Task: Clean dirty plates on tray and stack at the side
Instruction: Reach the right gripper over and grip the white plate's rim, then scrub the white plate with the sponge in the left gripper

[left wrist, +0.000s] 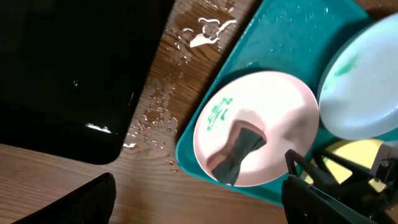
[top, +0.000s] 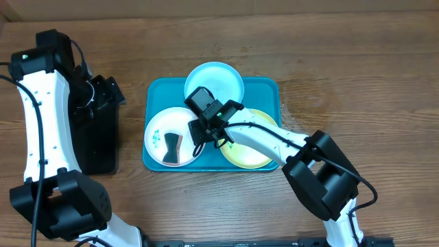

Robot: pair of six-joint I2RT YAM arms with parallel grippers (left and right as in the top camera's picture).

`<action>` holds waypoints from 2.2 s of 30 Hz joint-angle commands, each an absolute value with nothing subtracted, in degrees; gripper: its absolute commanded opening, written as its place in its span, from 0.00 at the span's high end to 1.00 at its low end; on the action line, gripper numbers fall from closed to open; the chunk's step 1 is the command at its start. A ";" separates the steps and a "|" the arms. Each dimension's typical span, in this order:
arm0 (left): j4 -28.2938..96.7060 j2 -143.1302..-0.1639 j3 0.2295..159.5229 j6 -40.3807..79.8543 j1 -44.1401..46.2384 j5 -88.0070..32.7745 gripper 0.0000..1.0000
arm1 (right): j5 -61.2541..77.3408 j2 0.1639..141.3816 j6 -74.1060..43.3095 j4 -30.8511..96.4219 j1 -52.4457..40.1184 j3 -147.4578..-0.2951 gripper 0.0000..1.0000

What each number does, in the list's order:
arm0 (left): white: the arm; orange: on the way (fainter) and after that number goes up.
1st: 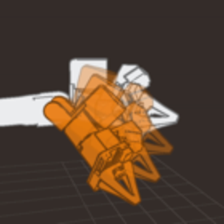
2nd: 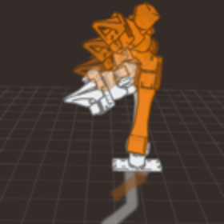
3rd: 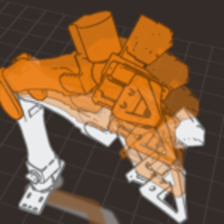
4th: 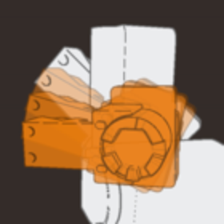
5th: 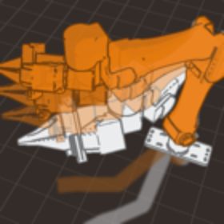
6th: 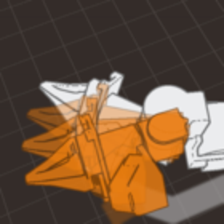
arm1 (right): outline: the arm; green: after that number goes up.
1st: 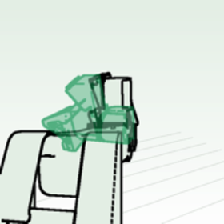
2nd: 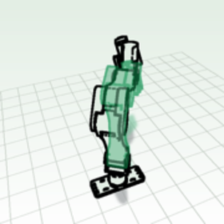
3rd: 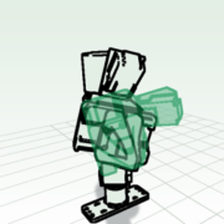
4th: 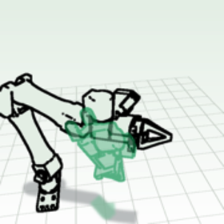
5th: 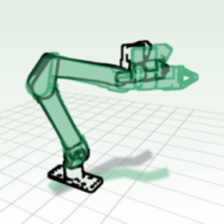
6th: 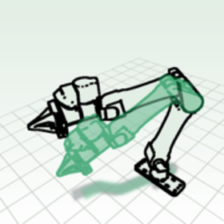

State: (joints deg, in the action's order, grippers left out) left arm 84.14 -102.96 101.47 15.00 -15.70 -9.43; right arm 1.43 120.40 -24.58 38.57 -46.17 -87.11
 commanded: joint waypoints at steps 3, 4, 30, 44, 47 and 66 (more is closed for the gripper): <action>84.18 -102.98 101.91 12.27 -13.43 -10.15 0.14 | -1.67 120.90 -27.29 37.04 -46.06 -86.67 0.41; 84.12 -102.98 101.80 12.19 -13.06 -10.13 0.14 | -1.65 121.03 -27.29 36.88 -46.06 -86.43 0.41; 73.32 -103.02 80.01 4.64 -8.14 -21.08 0.32 | -1.45 124.64 -27.27 35.42 -45.30 -85.95 0.80; 54.72 -103.11 64.23 9.50 1.06 -22.26 0.38 | 0.36 124.64 -27.27 36.56 -43.38 -85.95 0.87; 54.61 -103.11 63.83 9.54 1.21 -19.86 0.40 | 0.54 124.64 -27.27 36.47 -43.38 -85.95 0.87; 48.16 -103.11 60.10 13.34 1.26 -19.09 0.85 | 0.51 124.64 -27.27 36.49 -43.38 -85.95 0.86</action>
State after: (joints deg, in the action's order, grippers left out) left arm 48.95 -103.11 60.45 12.34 1.06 -19.29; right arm 1.26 123.02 -27.05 35.83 -44.23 -86.61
